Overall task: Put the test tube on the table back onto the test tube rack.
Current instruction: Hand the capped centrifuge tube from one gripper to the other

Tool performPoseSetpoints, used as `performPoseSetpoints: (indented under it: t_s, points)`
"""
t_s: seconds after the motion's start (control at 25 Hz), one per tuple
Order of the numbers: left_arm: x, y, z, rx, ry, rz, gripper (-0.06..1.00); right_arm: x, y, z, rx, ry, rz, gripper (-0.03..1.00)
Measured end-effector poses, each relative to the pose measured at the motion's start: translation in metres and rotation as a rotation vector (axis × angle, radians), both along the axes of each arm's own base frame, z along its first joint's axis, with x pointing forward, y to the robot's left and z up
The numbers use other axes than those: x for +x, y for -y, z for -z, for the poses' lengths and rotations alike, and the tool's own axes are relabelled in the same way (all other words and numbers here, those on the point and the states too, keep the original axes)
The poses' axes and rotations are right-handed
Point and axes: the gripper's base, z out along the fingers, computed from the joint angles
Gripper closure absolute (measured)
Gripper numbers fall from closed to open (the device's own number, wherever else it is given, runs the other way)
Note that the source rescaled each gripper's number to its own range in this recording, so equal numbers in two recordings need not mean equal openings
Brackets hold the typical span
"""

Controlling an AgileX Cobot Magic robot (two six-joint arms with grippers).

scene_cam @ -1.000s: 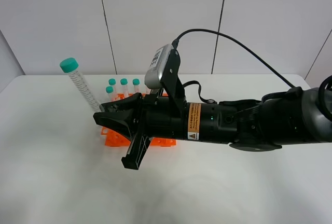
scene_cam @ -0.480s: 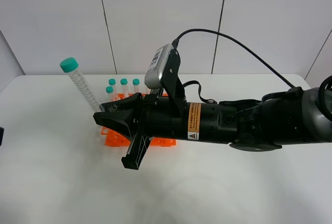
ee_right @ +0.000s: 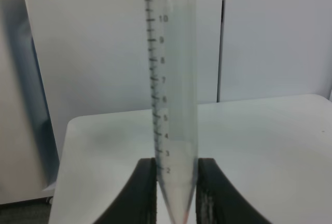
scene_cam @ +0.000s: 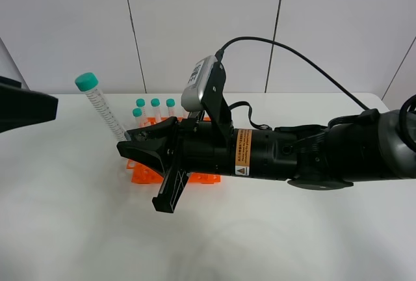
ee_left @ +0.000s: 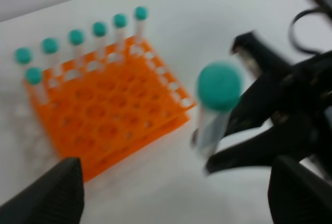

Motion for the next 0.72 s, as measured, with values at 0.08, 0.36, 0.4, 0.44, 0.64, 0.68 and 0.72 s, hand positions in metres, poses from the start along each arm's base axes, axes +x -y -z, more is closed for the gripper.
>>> performPoseSetpoints:
  t_s: [0.08,0.36,0.4,0.44,0.64,0.68,0.72]
  points:
    - [0.006,0.006,-0.004,-0.027,-0.006,0.031,-0.02,0.0,0.0,0.0,0.0,0.0,0.0,0.97]
    - [0.023,0.019,-0.002,-0.057,-0.028,0.121,-0.02,0.0,0.0,0.0,0.0,0.0,-0.001,0.97]
    - [0.025,0.02,-0.001,-0.06,-0.028,0.125,-0.02,0.0,0.0,0.0,0.0,0.0,-0.001,0.97]
    - [0.026,0.021,-0.001,-0.062,-0.025,0.127,-0.02,0.0,0.0,0.0,0.0,0.0,-0.001,0.97]
    - [0.029,0.021,-0.005,-0.073,0.02,0.118,-0.02,0.0,0.0,0.0,-0.001,0.001,-0.001,0.97]
    - [0.029,0.021,-0.006,-0.074,0.024,0.115,-0.02,0.0,0.0,0.0,-0.001,0.001,-0.002,0.97]
    - [0.029,0.021,-0.006,-0.075,0.026,0.114,-0.02,0.0,0.0,0.0,-0.002,0.002,-0.003,0.97]
